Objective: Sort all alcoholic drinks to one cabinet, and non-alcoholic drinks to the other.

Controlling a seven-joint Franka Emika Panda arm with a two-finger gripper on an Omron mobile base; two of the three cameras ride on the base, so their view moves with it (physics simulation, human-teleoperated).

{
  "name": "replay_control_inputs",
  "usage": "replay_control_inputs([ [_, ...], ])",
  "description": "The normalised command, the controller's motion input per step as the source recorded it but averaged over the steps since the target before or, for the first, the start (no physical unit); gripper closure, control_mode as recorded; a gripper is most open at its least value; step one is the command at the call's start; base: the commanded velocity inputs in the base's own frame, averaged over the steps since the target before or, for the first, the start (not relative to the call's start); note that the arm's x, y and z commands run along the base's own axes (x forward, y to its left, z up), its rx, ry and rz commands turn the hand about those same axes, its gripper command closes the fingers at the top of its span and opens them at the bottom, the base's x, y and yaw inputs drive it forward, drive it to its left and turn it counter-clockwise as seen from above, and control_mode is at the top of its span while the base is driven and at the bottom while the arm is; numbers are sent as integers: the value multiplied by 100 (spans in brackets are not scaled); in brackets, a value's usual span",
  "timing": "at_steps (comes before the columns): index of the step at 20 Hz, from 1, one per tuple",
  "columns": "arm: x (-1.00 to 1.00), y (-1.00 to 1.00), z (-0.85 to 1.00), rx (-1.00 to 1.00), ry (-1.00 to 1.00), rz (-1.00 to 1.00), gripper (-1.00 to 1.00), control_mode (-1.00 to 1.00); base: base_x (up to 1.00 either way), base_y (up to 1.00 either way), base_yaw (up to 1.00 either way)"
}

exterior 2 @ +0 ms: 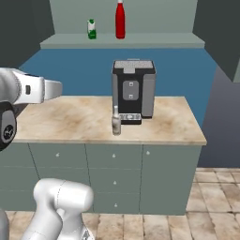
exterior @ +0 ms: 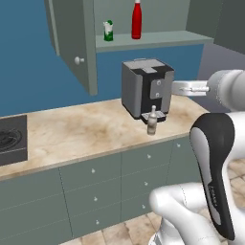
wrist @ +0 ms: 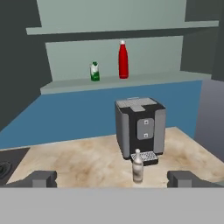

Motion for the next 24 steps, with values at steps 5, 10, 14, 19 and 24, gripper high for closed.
replay_control_inputs([
  [5, 23, -10, -19, 4, 8, 0, -100, -100, 0, 0, 0],
  [10, 16, -7, -19, 4, 16, -1, -100, -100, 0, 0, 0],
  [14, 17, -8, -18, 2, 17, -1, -100, -100, 0, 0, 0],
  [19, 15, -5, -13, 3, 15, -2, -100, -100, 0, 0, 0],
  [24, 21, -3, -14, 2, 13, -4, -100, -100, 0, 0, 0],
])
